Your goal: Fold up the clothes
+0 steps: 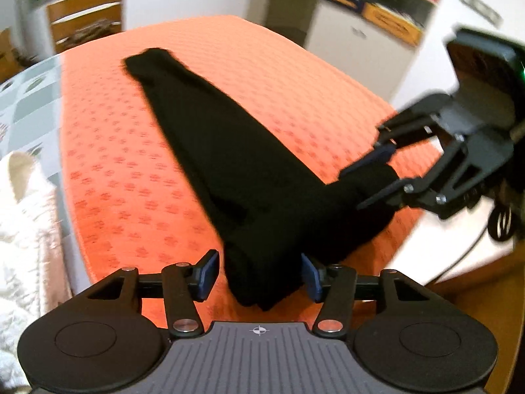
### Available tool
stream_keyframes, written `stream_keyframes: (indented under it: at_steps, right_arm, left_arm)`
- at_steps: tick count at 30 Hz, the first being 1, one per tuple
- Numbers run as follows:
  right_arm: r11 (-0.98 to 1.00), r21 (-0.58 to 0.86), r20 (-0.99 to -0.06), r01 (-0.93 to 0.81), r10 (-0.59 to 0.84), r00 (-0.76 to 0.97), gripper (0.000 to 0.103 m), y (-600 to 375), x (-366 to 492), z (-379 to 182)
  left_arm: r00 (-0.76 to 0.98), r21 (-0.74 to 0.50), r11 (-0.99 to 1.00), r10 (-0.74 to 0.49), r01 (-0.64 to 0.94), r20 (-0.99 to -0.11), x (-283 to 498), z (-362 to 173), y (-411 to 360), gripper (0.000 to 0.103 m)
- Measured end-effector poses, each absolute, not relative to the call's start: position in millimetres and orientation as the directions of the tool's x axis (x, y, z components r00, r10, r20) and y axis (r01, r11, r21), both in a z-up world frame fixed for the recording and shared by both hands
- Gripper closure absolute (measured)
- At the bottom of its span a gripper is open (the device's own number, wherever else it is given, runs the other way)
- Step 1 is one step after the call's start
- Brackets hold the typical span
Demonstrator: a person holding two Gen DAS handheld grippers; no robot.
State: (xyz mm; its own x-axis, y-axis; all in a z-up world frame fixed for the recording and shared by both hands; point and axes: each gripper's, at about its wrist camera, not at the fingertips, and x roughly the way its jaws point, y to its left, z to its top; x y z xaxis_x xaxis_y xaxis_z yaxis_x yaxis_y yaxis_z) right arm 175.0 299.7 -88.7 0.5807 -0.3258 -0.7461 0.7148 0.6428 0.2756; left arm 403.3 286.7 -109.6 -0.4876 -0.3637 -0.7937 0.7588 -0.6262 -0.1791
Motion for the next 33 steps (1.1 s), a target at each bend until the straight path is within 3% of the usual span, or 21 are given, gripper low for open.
stream_keyframes:
  at_steps: [8, 17, 25, 33]
  right_arm:
    - [0.578, 0.116, -0.732, 0.808, -0.499, 0.463, 0.05, 287.6, 177.2, -96.0]
    - [0.554, 0.033, -0.725, 0.832, -0.56, 0.402, 0.05, 276.5, 186.3, -110.4]
    - [0.651, -0.133, -0.656, 0.747, -0.623, 0.426, 0.05, 314.8, 190.1, -76.8]
    - [0.78, -0.237, -0.7, 0.579, -0.55, 0.455, 0.05, 348.4, 209.0, -86.0]
  left_arm:
    - [-0.416, -0.135, -0.5, -0.507, 0.856, -0.755, 399.3, -113.9, 277.0, 0.044]
    - [-0.378, -0.112, -0.469, -0.523, 0.876, -0.764, 394.1, -120.9, 266.7, 0.035]
    - [-0.423, 0.044, -0.639, -0.558, 0.768, -0.714, 384.6, -94.3, 303.7, 0.04]
    - [-0.434, 0.194, -0.774, -0.521, 0.602, -0.735, 371.7, -107.6, 343.0, 0.04]
